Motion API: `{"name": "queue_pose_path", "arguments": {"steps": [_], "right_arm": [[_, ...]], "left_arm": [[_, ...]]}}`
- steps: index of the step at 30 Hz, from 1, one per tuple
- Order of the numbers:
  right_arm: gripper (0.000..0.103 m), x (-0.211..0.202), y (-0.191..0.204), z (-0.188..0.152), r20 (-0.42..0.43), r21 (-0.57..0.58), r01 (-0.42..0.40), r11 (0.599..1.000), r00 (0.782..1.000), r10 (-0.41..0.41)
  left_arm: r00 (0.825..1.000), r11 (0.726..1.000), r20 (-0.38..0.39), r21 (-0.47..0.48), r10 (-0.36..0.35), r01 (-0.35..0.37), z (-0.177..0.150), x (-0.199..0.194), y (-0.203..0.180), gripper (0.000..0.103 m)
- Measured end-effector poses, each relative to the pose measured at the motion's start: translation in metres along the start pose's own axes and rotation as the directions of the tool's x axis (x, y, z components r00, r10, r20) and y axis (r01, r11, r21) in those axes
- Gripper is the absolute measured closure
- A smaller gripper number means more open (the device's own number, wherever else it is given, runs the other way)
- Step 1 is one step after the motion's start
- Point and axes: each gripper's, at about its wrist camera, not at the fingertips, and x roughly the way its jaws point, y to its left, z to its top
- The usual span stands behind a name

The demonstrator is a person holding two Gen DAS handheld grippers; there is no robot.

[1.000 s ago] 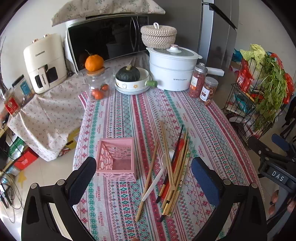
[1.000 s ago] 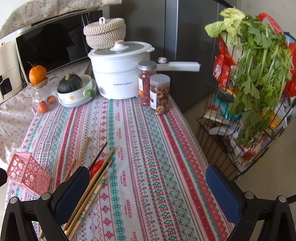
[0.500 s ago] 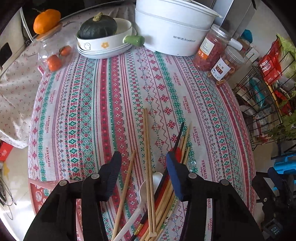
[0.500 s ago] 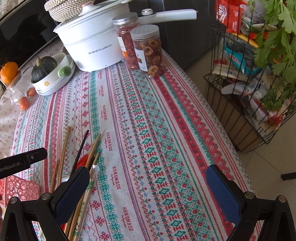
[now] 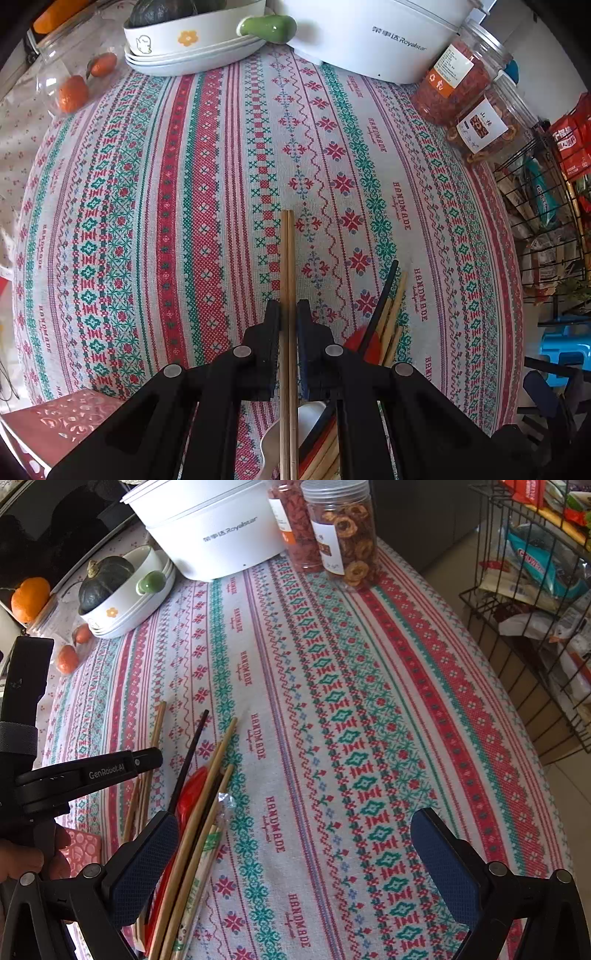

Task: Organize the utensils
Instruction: 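Lower the left tool onto the wooden chopstick pair and close it, then lift the chopsticks with the left tool while the right tool grasps the paper-wrapped chopstick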

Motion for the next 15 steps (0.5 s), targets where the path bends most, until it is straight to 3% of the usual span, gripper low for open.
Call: {"name": "queue_pose_path", "arguments": {"steps": [8, 12, 15], "right_arm": [[0.000, 0.017, 0.016, -0.005, -0.058, -0.030, -0.037, 0.999, 0.998, 0.035], [0.000, 0.029, 0.021, -0.011, -0.092, -0.040, -0.049, 0.998, 0.995, 0.045], [0.006, 0.037, 0.023, -0.014, -0.115, -0.040, -0.068, 0.997, 0.991, 0.063]], "left_arm": [[0.989, 0.996, 0.126, 0.059, -0.073, 0.066, -0.033, -0.060, -0.002, 0.094], [0.973, 0.991, 0.199, 0.087, -0.117, 0.101, -0.061, -0.104, 0.009, 0.094], [0.958, 0.986, 0.245, 0.101, -0.150, 0.129, -0.083, -0.132, 0.020, 0.094]]}}
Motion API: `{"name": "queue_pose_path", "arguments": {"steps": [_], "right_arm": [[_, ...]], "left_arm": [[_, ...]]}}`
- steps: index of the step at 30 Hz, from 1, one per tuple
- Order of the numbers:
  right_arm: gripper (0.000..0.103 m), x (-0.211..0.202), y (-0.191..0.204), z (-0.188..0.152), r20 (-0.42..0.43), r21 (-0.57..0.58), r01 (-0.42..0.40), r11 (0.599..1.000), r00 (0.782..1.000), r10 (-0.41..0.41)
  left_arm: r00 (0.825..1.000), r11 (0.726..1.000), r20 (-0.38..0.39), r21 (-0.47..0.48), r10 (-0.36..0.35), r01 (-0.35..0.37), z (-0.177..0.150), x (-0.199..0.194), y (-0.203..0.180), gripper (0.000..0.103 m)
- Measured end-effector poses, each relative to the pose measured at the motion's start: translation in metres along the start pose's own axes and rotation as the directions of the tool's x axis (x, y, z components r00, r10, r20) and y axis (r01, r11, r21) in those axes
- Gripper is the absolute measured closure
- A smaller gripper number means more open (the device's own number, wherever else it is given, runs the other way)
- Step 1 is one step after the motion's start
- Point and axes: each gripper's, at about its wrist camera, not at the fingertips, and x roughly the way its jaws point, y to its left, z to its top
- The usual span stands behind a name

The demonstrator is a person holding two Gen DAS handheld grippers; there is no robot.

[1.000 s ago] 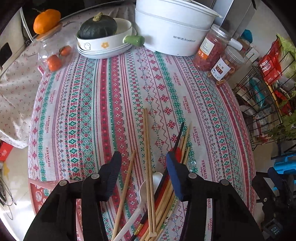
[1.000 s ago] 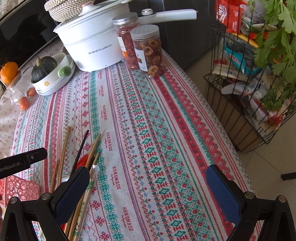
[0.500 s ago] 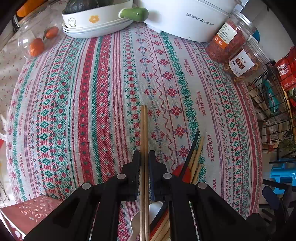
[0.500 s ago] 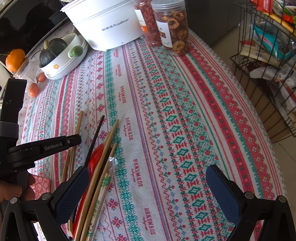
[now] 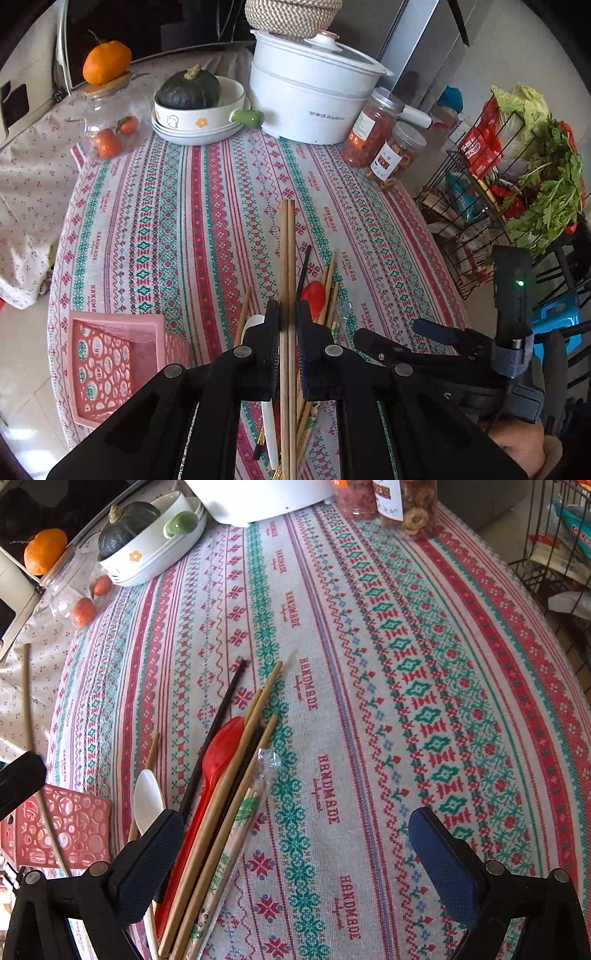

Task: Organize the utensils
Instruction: 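Lift the chopsticks with the left tool while the right tool grasps the paper-wrapped chopstick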

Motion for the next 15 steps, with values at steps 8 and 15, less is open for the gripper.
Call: {"name": "queue_pose_path", "arguments": {"steps": [8, 15], "right_arm": [[0.025, 0.018, 0.012, -0.005, -0.045, -0.028, 0.005, 1.000, 0.999, -0.006], [0.034, 0.029, 0.030, -0.010, -0.037, -0.107, 0.092, 0.990, 0.995, -0.097]], "left_arm": [[0.996, 1.000, 0.089, 0.011, -0.029, 0.029, -0.049, -0.055, 0.018, 0.094], [0.995, 0.999, 0.096, -0.009, -0.035, 0.036, -0.068, -0.063, 0.038, 0.094]]}}
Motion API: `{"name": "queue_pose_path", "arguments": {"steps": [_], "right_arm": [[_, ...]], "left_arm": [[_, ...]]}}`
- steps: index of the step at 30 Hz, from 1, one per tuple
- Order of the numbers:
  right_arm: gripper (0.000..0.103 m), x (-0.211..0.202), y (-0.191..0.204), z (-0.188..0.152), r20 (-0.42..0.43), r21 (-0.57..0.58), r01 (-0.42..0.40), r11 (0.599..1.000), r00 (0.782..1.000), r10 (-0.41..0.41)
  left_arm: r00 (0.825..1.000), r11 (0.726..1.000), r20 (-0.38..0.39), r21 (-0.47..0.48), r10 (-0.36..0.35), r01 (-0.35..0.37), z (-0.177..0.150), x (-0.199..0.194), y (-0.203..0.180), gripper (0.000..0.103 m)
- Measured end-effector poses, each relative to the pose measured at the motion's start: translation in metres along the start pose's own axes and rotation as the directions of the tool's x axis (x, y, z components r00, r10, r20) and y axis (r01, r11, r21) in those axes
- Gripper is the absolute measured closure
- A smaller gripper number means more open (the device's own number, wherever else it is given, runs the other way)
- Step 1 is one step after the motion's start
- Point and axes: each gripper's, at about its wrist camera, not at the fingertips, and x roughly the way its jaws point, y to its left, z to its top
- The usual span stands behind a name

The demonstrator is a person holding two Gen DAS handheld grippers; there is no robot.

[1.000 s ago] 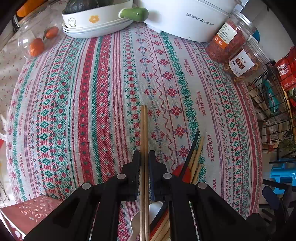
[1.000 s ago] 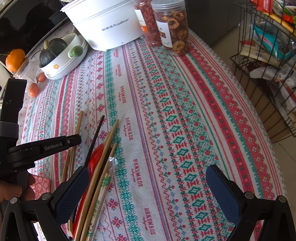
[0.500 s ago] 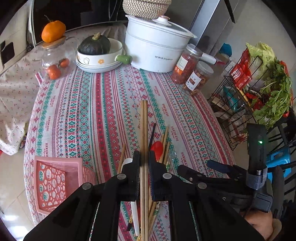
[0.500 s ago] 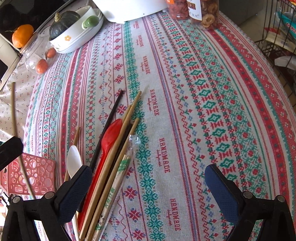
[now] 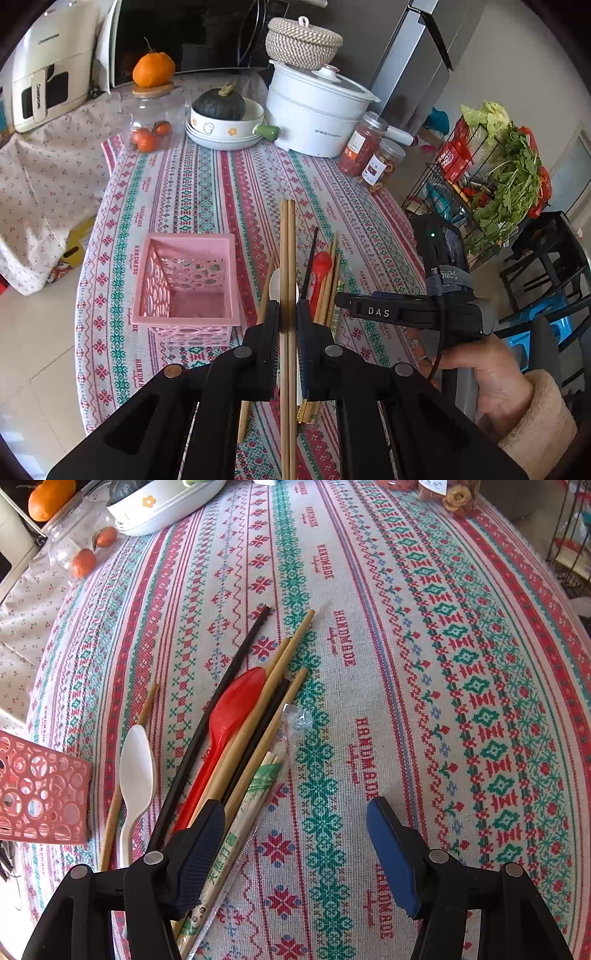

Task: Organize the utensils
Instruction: 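Lift the chopsticks with the left tool while the right tool grasps the paper-wrapped chopstick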

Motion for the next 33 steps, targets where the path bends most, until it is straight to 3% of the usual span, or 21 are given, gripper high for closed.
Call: {"name": "queue_pose_path", "arguments": {"steps": [4, 10, 12, 14, 21, 29, 33], "right_arm": [[0.037, 0.005, 0.015, 0.000, 0.007, -0.068, 0.082, 0.994, 0.997, -0.082], [0.043, 0.009, 0.022, 0.003, -0.013, -0.062, 0.076, 0.995, 0.997, -0.076], [0.055, 0.009, 0.026, 0.002, -0.012, -0.068, 0.051, 0.996, 0.999, -0.052], [0.085, 0.008, 0.028, -0.003, -0.021, -0.075, 0.017, 0.997, 1.000, -0.019], [0.091, 0.007, 0.044, -0.012, -0.018, -0.190, 0.102, 0.976, 0.994, -0.107], [0.098, -0.001, 0.028, -0.017, -0.001, -0.152, 0.068, 0.986, 0.998, -0.069], [0.099, -0.021, 0.021, -0.018, 0.047, -0.134, 0.033, 0.990, 0.999, -0.027]], "left_arm": [[1.000, 1.000, -0.002, -0.006, 0.003, -0.003, -0.006, -0.004, 0.008, 0.094], [1.000, 1.000, 0.007, -0.001, 0.011, -0.011, -0.010, -0.010, 0.012, 0.094], [1.000, 1.000, 0.006, 0.006, 0.016, -0.016, -0.012, -0.010, 0.012, 0.094], [1.000, 1.000, 0.002, 0.012, 0.019, -0.019, -0.013, -0.009, 0.011, 0.094], [1.000, 1.000, 0.000, 0.019, 0.023, -0.023, -0.018, -0.010, 0.009, 0.094], [0.999, 0.999, 0.003, 0.024, 0.047, -0.047, -0.022, -0.008, 0.008, 0.094], [0.998, 0.998, 0.032, 0.029, 0.050, -0.051, -0.023, -0.014, 0.007, 0.094]]}}
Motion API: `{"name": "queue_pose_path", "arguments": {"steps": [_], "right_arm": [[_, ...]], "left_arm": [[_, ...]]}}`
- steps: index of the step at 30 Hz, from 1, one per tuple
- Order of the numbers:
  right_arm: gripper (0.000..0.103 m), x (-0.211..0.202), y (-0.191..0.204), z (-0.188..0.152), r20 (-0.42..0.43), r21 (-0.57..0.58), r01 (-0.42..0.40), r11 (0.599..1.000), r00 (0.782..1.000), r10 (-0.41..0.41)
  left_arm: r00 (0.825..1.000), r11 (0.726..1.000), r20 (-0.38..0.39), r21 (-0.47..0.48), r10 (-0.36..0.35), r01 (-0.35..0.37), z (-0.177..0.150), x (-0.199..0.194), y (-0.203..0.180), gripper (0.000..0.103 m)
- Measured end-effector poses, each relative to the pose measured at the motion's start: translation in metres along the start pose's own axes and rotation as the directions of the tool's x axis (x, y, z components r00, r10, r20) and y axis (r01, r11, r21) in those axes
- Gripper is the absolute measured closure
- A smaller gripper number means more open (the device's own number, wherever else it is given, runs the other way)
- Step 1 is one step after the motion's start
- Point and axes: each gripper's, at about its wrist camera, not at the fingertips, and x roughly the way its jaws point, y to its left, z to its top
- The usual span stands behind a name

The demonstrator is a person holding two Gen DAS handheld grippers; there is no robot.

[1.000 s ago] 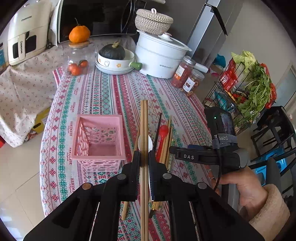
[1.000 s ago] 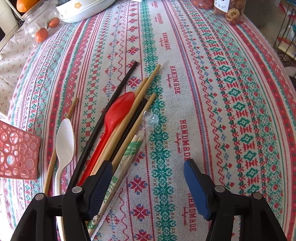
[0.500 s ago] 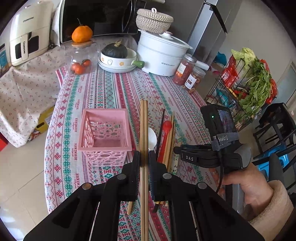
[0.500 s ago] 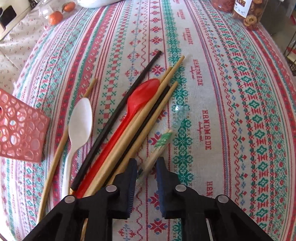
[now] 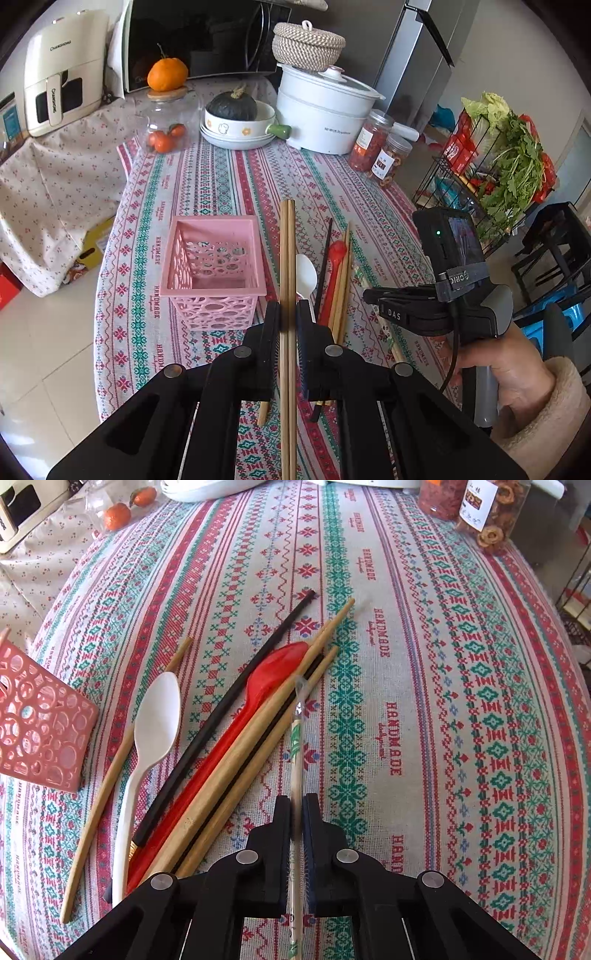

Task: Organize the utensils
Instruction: 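Lift the chopsticks with the left tool while the right tool grasps the paper-wrapped chopstick, then lower the chopsticks into the pink basket and open the left tool while the right lifts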

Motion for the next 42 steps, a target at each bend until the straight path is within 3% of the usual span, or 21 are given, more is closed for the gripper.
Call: {"name": "queue_pose_path", "arguments": {"steps": [4, 8, 14, 19, 24, 31, 35, 39, 42], "right_arm": [[0.099, -0.029, -0.002, -0.002, 0.090, 0.014, -0.054, 0.998, 0.995, 0.052], [0.099, -0.061, -0.001, -0.008, 0.191, 0.019, -0.115, 0.993, 0.975, 0.109], [0.099, -0.107, 0.000, -0.020, 0.349, 0.015, -0.176, 0.984, 0.924, 0.160], [0.098, -0.141, -0.002, -0.023, 0.469, 0.003, -0.202, 0.979, 0.865, 0.177], [0.098, -0.162, -0.001, -0.025, 0.538, -0.018, -0.224, 0.974, 0.819, 0.199], [0.098, -0.162, 0.003, -0.022, 0.546, -0.021, -0.235, 0.972, 0.811, 0.208], [0.098, -0.160, 0.009, -0.022, 0.554, -0.035, -0.231, 0.972, 0.806, 0.211], [0.098, -0.159, 0.013, -0.021, 0.559, -0.038, -0.225, 0.974, 0.803, 0.208], [0.098, -0.159, 0.015, -0.020, 0.570, -0.037, -0.213, 0.976, 0.798, 0.196]], "left_arm": [[0.999, 1.000, 0.037, 0.006, -0.001, 0.000, 0.001, -0.010, -0.002, 0.094], [0.996, 1.000, 0.088, 0.005, -0.017, 0.016, 0.004, -0.026, -0.005, 0.094], [0.980, 0.999, 0.195, 0.009, -0.038, 0.037, 0.009, -0.057, -0.010, 0.094], [0.950, 0.998, 0.307, -0.009, -0.049, 0.055, 0.014, -0.089, -0.008, 0.094], [0.904, 0.999, 0.426, -0.028, -0.023, 0.038, 0.019, -0.117, -0.001, 0.094], [0.850, 0.997, 0.523, -0.078, 0.059, -0.021, 0.025, -0.126, 0.016, 0.094], [0.792, 0.992, 0.603, -0.121, 0.101, -0.035, 0.032, -0.121, 0.027, 0.094], [0.718, 0.987, 0.678, -0.128, 0.158, -0.096, 0.043, -0.111, 0.025, 0.094], [0.677, 0.981, 0.709, -0.132, 0.196, -0.145, 0.047, -0.095, 0.024, 0.094]]}}
